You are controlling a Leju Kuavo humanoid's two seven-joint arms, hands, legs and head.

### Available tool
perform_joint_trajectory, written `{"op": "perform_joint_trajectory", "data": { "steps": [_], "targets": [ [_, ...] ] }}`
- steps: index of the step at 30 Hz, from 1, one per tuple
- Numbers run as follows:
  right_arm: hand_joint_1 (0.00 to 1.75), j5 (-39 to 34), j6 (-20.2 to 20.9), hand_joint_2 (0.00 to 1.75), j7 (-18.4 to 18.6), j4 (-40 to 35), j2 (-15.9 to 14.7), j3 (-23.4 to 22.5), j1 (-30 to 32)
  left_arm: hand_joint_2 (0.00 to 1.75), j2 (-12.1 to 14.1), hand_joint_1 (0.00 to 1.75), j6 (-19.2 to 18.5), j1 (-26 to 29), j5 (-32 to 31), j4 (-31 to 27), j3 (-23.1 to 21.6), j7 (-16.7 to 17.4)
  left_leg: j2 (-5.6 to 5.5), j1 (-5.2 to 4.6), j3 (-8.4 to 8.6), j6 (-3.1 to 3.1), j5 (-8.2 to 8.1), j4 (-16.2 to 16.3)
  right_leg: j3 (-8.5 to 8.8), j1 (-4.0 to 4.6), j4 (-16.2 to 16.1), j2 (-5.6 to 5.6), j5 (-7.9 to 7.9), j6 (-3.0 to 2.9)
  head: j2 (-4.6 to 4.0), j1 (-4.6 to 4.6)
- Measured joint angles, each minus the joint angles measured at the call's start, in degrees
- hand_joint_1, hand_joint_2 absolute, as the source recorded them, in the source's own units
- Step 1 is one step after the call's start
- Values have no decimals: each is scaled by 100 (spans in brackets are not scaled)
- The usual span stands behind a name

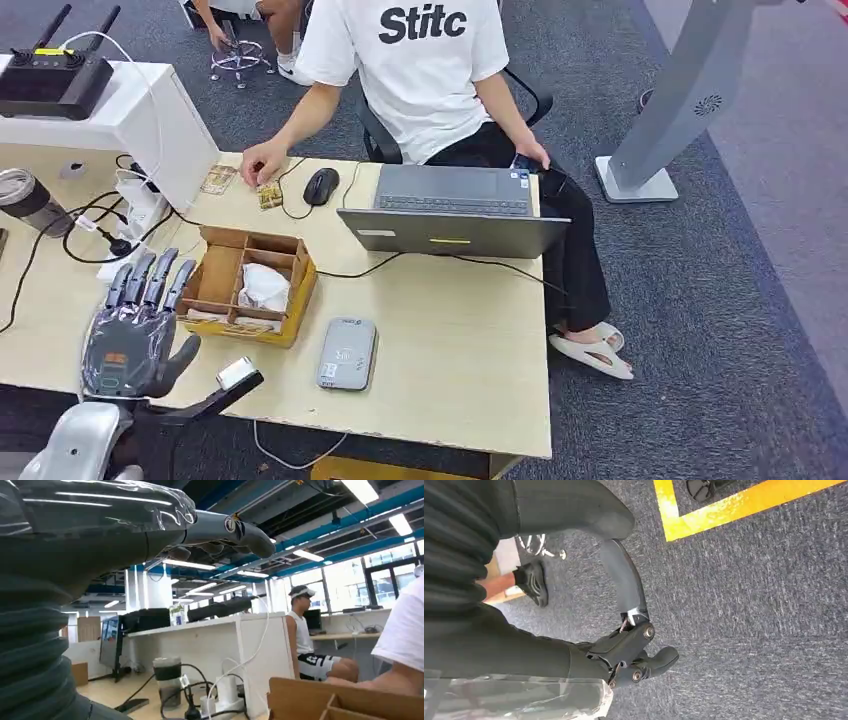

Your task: Pass the card to the sensor for recognition and then transmit it.

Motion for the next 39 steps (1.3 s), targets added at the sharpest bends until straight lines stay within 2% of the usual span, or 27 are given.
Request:
{"op": "perform_joint_trajectory", "data": {
  "steps": [7,22,33,39],
  "targets": [
    [0,42,-2,175,59,0,0,0,-1,175,-66,0,4,-82,192,564,-2,-123,0,1,-1,0,0,0,0,0,0,0,0,0,0,2],
    [0,94,17,175,2,0,0,0,-2,175,-120,0,-114,-148,247,810,-11,-267,0,1,0,0,0,0,0,0,0,0,0,0,0,2],
    [0,240,17,175,-46,0,0,4,-13,175,-85,0,-302,-309,973,1071,-24,-890,0,0,0,0,0,0,0,0,0,0,0,0,0,2],
    [0,282,17,175,-44,0,0,9,-17,175,-42,0,-302,-360,1058,1193,-24,-977,0,1,0,0,0,0,0,0,0,0,0,0,0,2]
  ]
}}
